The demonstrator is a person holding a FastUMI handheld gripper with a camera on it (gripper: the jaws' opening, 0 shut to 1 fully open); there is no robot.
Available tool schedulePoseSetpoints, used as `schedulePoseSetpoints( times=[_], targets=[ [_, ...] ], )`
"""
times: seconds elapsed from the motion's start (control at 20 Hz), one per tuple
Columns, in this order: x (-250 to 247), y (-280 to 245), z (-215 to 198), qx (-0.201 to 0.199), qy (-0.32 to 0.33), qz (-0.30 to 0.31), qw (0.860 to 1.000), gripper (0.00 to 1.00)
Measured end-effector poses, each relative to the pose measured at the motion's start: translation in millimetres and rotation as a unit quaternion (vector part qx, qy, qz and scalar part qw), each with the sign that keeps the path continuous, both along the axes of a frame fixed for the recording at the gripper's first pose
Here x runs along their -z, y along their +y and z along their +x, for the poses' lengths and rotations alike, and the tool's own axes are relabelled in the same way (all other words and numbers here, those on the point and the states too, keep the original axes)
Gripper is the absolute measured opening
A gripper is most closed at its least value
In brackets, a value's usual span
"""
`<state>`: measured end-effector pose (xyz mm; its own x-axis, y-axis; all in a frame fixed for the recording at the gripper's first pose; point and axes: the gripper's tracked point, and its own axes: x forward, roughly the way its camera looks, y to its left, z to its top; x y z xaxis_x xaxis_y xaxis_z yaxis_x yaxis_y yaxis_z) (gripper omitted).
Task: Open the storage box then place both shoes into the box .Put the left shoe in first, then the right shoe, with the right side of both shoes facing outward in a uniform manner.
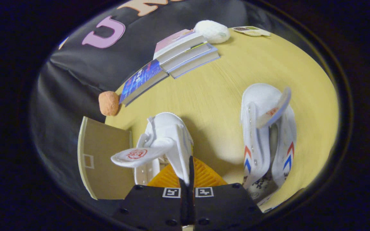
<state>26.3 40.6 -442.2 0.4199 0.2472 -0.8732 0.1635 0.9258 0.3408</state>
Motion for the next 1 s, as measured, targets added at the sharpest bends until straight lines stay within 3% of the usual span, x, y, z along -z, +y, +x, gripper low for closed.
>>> schedulePoseSetpoints(
  times=[0.4, 0.8, 1.0],
  targets=[
    [-97, 53, -16, 0.092, -0.038, 0.116, 0.988, 0.02],
    [-193, 146, -37, 0.094, -0.095, 0.178, 0.975, 0.03],
    [-199, 215, -31, 0.091, -0.1, 0.207, 0.969, 0.03]
  ],
)
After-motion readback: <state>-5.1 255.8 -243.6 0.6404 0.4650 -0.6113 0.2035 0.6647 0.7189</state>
